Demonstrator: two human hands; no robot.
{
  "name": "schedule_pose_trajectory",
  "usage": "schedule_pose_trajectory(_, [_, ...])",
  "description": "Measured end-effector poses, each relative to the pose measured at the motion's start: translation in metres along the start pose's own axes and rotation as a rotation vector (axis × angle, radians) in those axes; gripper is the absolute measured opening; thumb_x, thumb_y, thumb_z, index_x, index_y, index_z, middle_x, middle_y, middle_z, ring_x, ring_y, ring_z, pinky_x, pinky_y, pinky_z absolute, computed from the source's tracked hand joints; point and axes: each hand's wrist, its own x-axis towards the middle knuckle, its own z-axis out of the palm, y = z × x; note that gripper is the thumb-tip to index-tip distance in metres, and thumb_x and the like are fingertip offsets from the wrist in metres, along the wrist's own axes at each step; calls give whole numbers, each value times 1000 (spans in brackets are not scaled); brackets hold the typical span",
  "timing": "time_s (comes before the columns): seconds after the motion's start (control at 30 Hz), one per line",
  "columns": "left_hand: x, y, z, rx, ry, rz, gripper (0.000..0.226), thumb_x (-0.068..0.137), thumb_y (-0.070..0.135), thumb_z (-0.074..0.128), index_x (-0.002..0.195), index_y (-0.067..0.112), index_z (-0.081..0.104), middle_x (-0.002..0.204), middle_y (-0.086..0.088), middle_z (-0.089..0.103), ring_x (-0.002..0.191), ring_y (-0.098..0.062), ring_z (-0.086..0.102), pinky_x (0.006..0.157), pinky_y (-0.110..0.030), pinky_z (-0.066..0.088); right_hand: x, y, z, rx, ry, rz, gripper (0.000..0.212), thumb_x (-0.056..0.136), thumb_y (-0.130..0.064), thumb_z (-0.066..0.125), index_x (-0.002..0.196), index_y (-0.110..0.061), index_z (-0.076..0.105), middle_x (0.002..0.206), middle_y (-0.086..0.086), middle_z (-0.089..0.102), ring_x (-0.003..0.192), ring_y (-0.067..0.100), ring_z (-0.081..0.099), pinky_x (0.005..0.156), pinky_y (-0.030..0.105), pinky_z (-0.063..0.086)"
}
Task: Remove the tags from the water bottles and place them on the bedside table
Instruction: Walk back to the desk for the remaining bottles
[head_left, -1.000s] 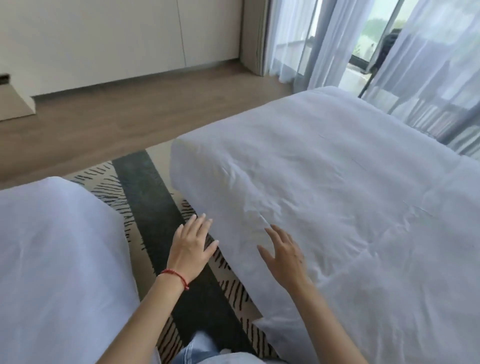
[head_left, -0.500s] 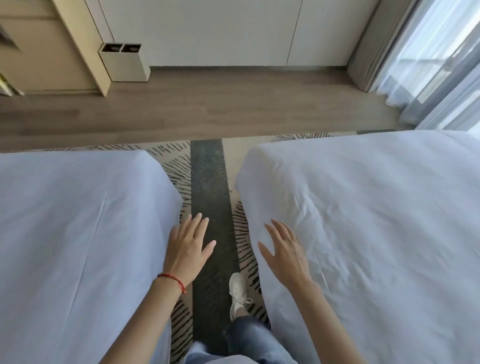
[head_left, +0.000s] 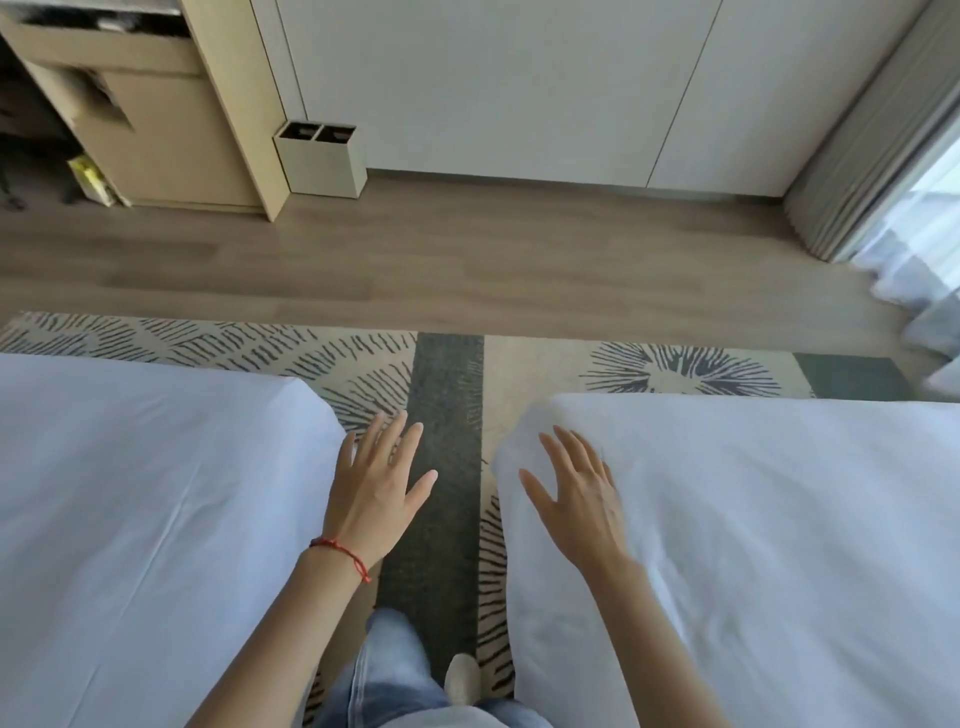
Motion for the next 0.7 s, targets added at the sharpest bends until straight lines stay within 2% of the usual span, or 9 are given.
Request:
schedule_pose_trajectory(0.13, [56,-1,0,-56,-26,-3,58,85,43,40,128,6,50,137,-18,48,129,-40,41,101,-59,34,54,8,-7,24,34,-18,55,92,-49,41,138,-19,38,149,4,36,139,22,27,112,37,25])
schedule_pose_trajectory(0.3, [136,-19,5,-24,0,17,58,85,42,40,130,6,48,138,-18,47,130,-37,40,103,-56,34,125,16,-8,19,87,-4,52,92,-45,47,135,-16,43,145,6,41,137,24,32,110,39,29])
schedule_pose_trajectory(0.53, [273,-56,22,-39,-73,15,59,94,46,35,143,16,24,154,-6,20,142,-24,14,115,-45,16,254,34,-15,9,95,68,54,92,-46,47,137,-17,41,147,4,39,138,23,29,111,41,29])
schedule_pose_trajectory(0.7, [371,-92,11,-71,-63,16,59,94,46,35,143,16,25,154,-4,21,142,-22,15,115,-42,16,358,29,-19,-3,72,76,55,91,-47,46,138,-18,40,147,3,38,138,22,30,111,40,28])
